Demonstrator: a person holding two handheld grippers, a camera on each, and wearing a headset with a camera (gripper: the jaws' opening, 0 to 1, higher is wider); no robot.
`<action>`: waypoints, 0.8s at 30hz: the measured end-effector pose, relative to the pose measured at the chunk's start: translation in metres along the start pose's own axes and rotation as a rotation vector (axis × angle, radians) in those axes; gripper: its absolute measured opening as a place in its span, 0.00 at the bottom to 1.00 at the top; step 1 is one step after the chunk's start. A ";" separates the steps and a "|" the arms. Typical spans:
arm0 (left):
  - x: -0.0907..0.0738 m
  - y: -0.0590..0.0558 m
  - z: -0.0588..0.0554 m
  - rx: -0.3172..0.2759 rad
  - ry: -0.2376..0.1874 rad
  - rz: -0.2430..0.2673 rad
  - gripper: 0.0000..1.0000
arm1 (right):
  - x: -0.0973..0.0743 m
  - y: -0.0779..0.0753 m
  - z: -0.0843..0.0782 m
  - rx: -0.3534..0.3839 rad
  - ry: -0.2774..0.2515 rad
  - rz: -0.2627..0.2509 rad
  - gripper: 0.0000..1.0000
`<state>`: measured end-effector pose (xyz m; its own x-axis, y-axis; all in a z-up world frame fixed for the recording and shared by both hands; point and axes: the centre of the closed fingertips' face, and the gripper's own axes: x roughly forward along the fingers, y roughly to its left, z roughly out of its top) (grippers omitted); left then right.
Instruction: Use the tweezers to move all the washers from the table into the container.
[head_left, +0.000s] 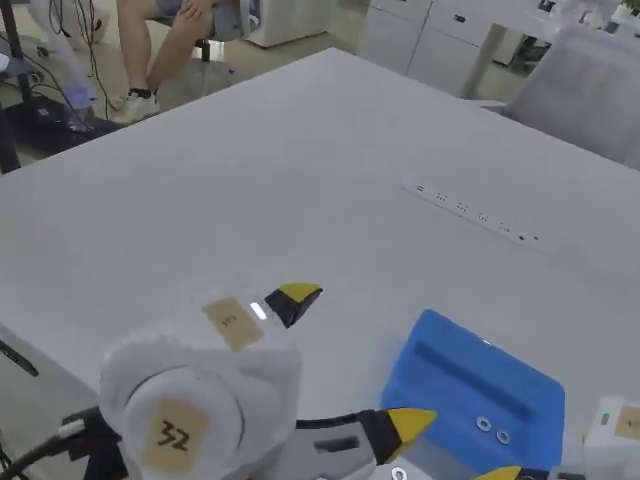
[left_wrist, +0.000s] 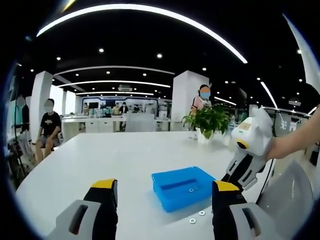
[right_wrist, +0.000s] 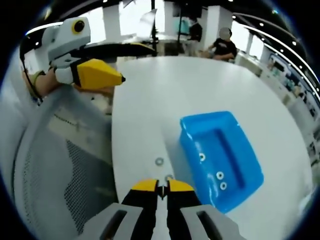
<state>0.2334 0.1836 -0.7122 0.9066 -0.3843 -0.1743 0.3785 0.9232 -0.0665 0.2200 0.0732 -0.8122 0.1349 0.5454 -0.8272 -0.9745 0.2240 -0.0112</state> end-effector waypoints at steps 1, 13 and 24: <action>0.000 -0.002 -0.001 -0.008 0.004 -0.013 0.78 | 0.000 0.001 0.002 0.013 -0.005 0.004 0.02; -0.008 0.017 0.000 0.011 -0.010 0.067 0.75 | 0.009 -0.003 0.011 -0.004 -0.003 -0.001 0.03; -0.006 0.013 0.001 -0.020 -0.019 0.035 0.73 | 0.016 -0.004 0.014 -0.029 0.002 0.026 0.03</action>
<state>0.2331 0.1975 -0.7106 0.9228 -0.3513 -0.1581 0.3427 0.9360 -0.0800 0.2288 0.0924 -0.8176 0.1094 0.5490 -0.8286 -0.9824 0.1868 -0.0059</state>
